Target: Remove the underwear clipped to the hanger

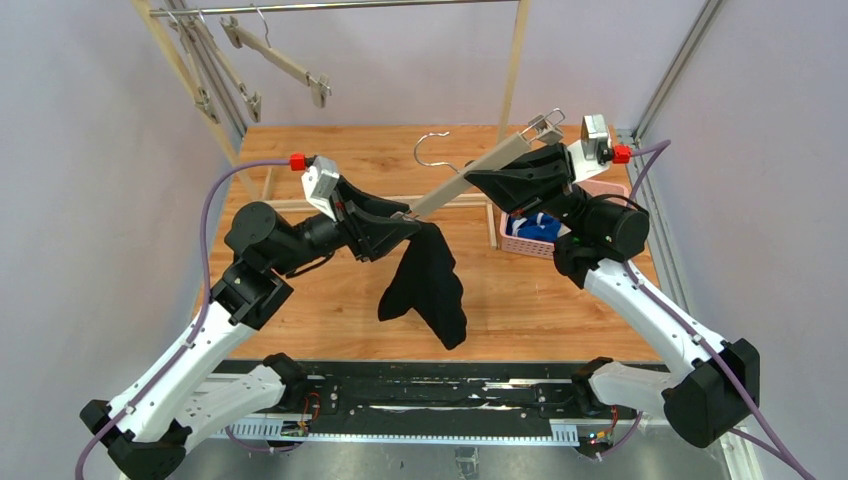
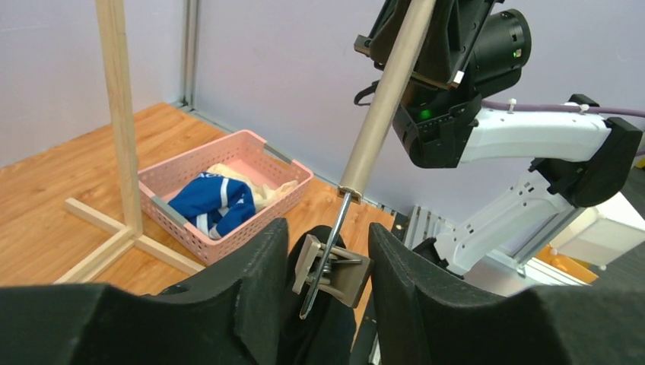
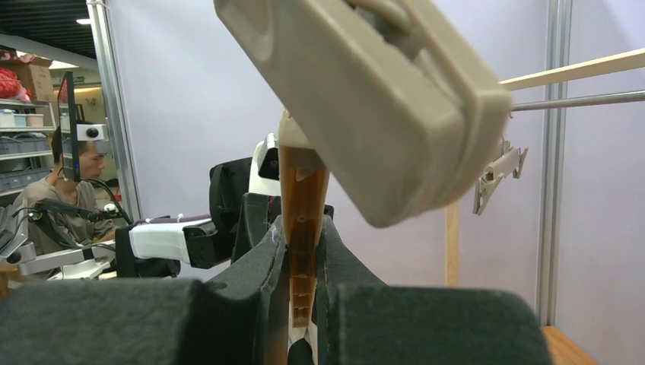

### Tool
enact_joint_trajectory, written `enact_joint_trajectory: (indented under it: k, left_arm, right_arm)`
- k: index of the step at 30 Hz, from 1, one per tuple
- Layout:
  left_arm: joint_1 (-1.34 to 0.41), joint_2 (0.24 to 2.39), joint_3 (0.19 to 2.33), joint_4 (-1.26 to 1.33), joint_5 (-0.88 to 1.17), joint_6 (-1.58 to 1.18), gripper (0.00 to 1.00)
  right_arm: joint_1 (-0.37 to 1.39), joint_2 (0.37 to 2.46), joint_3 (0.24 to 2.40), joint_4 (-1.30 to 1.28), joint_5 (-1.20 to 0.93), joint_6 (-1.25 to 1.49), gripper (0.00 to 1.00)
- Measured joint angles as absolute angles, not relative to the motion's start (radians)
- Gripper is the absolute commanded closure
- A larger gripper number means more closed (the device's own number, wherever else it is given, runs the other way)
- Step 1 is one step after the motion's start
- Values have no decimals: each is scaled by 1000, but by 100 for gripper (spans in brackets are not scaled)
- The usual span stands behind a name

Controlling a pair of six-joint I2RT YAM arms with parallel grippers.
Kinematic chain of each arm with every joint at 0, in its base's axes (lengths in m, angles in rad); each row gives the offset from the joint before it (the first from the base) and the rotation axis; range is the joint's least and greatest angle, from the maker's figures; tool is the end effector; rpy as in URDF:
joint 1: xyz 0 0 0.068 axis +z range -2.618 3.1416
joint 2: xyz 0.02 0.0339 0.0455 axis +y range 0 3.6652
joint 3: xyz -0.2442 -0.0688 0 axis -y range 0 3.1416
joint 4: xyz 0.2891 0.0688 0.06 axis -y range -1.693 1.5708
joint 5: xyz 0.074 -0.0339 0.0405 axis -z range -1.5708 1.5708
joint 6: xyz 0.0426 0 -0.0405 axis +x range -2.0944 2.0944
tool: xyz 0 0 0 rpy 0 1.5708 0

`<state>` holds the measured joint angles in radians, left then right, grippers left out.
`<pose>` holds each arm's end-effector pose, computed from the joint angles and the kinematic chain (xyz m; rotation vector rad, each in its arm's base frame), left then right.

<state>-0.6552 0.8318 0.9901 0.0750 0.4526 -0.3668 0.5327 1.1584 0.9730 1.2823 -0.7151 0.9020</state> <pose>0.1796 -0.1615 0.4248 0.6054 1.3281 -1.1487 0.2148 0.1590 0.4374 -0.6728 0.6375 1.5113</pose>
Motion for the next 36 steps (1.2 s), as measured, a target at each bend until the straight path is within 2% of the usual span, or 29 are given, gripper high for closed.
enact_joint_trajectory:
  k: [1,4,5,9,12,15,25,29,34,35,36]
  left_arm:
    - [-655,833,988,74,457,-367,65]
    - [-657,836,987,75,474,-368,96]
    - [-657,837,987,78,478,-369,99]
    - [-657,838,987,81,509,-363,98]
    - [-657,842,989,80,522,-361,64]
    - [-657,847,999,79,522,-356,56]
    - [-657,922,1096,93,533,-361,56]
    - [-657,947,1110,130,553,-375,61]
    - [-657,987,1115,149,585,-395,73]
    - [-657,992,1115,152,590,-400,80]
    - [-657,997,1115,156,599,-404,92]
  right_arm:
    - [533,1158,973,1279,-715,899,99]
    - [533,1158,971,1272,-712,890,99]
    - [532,1158,971,1267,-710,890,99]
    - [532,1158,971,1257,-703,897,99]
    - [532,1156,971,1256,-703,901,99]
    - [533,1155,971,1259,-702,901,100]
    - [533,1153,971,1258,-707,897,99]
    - [533,1153,971,1258,-707,897,99]
    - [533,1153,971,1258,-708,895,100]
    - [533,1153,971,1256,-708,893,100]
    - [532,1154,971,1254,-707,893,99]
